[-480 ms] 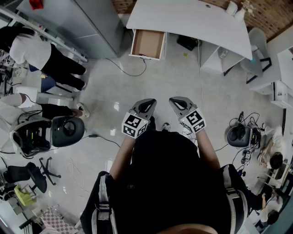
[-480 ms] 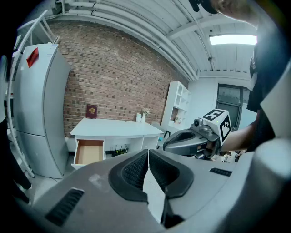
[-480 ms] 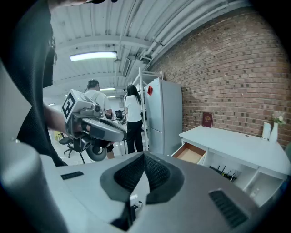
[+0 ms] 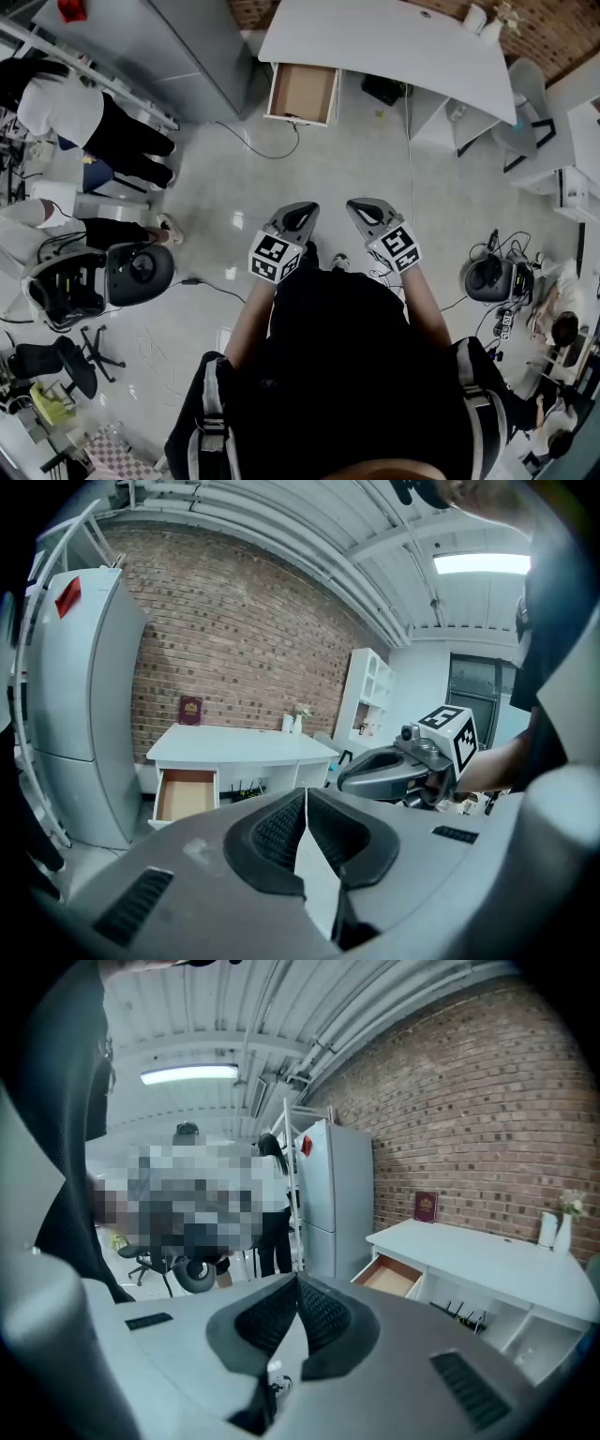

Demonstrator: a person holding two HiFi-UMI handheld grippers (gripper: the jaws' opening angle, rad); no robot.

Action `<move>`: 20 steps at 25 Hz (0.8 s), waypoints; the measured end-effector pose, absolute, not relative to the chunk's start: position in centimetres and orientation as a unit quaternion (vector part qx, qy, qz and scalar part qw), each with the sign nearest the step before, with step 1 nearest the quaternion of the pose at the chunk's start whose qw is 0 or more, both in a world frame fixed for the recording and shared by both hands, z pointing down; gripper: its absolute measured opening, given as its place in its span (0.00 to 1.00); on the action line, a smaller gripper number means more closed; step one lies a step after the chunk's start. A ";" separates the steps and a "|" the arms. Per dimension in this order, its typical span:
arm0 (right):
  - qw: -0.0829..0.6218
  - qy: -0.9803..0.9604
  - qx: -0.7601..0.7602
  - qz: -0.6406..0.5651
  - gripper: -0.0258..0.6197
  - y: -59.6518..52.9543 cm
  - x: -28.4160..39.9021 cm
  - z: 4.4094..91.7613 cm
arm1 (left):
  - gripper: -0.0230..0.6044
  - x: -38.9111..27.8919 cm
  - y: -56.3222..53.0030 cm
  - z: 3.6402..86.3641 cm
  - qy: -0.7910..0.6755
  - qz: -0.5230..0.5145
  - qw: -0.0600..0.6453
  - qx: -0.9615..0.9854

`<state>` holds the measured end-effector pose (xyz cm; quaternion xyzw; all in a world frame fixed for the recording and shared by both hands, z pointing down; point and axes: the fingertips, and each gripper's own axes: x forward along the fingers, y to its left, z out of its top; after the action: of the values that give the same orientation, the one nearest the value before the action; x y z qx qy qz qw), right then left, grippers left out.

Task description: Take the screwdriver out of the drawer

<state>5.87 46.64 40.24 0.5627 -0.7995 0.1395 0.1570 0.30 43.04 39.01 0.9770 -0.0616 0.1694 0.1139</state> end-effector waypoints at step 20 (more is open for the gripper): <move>0.195 -0.803 0.545 0.145 0.13 37.4 4.7 40.5 | 0.07 -1.1 33.6 39.0 -0.078 0.156 0.140 0.975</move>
<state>4.74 37.37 40.47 0.5446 -0.8026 0.1453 0.1953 -1.06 33.59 38.98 0.9748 -0.0778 0.1555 0.1401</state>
